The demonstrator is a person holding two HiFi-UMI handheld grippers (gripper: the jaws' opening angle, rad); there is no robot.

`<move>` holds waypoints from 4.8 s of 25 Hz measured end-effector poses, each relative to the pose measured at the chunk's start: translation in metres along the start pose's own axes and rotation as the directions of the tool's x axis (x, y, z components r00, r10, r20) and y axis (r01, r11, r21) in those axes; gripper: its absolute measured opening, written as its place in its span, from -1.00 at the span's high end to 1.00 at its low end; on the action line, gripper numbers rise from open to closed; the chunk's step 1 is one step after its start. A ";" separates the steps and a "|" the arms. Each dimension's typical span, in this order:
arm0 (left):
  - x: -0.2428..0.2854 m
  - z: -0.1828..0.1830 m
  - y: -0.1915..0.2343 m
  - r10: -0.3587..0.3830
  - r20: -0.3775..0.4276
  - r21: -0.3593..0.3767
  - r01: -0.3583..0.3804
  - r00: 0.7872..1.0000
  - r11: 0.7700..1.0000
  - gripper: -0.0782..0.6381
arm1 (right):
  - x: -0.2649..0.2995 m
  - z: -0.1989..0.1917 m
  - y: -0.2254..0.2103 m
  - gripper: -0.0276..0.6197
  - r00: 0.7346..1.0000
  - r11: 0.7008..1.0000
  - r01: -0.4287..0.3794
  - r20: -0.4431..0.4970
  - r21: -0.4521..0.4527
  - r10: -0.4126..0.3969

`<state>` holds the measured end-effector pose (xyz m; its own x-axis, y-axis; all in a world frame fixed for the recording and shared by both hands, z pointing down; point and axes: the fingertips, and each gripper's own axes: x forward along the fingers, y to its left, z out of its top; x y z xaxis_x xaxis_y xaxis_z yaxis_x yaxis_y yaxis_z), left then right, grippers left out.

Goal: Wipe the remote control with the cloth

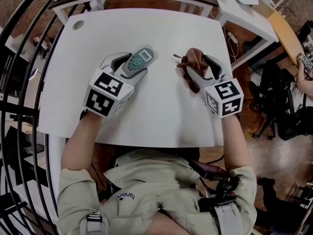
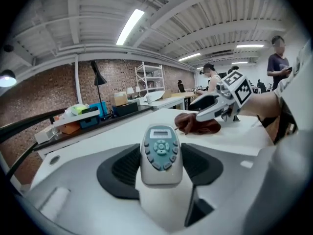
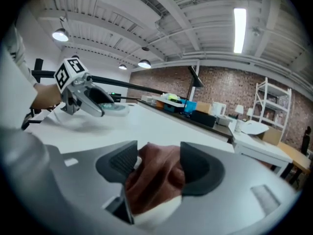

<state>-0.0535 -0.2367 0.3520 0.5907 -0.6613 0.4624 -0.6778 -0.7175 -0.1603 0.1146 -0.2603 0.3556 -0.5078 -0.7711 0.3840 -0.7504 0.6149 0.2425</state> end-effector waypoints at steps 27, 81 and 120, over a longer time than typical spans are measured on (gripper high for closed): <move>-0.036 0.068 -0.105 0.171 0.261 0.323 -0.253 0.950 0.912 0.01 | -0.094 0.119 0.115 0.65 0.920 0.966 -0.171 0.318 -0.195 0.228; -0.093 0.118 -0.049 -0.029 0.673 -0.437 0.429 0.739 0.791 0.02 | -0.096 0.117 0.147 0.67 0.855 0.939 -0.195 0.420 -0.285 0.305; 0.040 0.047 0.036 0.231 0.174 -0.064 -0.223 0.957 0.973 0.02 | 0.022 0.029 -0.021 0.66 0.999 0.992 0.032 0.017 -0.126 -0.030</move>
<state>-0.0335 -0.2994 0.3237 0.4854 -0.8366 0.2538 -0.8189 -0.5367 -0.2031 0.1065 -0.2949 0.3332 -0.4925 -0.7919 0.3610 -0.7068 0.6060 0.3650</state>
